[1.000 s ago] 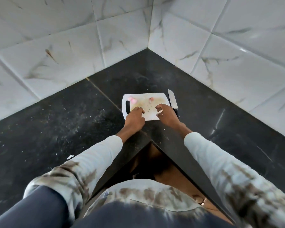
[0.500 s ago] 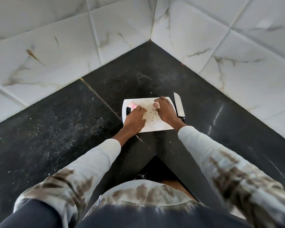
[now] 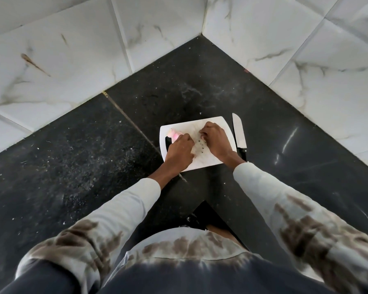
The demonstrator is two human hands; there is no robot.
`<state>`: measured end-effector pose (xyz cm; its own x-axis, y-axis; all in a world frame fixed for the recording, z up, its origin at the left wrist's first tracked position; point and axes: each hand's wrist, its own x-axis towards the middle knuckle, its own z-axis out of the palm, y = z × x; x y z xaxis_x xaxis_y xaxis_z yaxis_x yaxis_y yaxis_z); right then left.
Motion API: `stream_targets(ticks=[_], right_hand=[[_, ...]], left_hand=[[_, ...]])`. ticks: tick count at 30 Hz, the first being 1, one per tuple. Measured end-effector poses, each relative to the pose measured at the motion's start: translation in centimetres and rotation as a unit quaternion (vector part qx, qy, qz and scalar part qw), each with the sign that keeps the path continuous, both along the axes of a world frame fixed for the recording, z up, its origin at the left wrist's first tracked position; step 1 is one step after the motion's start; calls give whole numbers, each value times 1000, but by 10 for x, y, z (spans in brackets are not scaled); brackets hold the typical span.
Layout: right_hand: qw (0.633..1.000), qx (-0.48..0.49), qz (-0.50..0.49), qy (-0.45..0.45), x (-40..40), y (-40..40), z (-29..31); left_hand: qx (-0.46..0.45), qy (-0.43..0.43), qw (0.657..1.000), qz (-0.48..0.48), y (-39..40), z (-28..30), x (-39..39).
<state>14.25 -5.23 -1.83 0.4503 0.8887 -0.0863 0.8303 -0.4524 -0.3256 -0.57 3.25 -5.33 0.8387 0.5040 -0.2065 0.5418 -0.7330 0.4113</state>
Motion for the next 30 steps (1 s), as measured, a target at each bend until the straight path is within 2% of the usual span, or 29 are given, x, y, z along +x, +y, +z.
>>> stream_targets(ticks=[4,9,11,15,23,30], right_hand=[[999,24,-32,31,-5,-3,-3],[972,88,-179,127,-6,-16,3],[960,104,-208,157,-8,-28,8],[943,112,-230,214,-22,-57,18],[916,115,-294,250,-90,-129,8],[921,100,-283,249,-163,-192,-20]], left_hand=[[-7,-1,1000,-1,2,3,0],[-24,-12,1000,-1,1,9,-6],[-35,-31,999,8,-4,11,-10],[-35,-78,996,17,-24,16,-18],[-92,-156,984,4,-94,11,-44],[-114,-178,977,3,-163,-8,-99]])
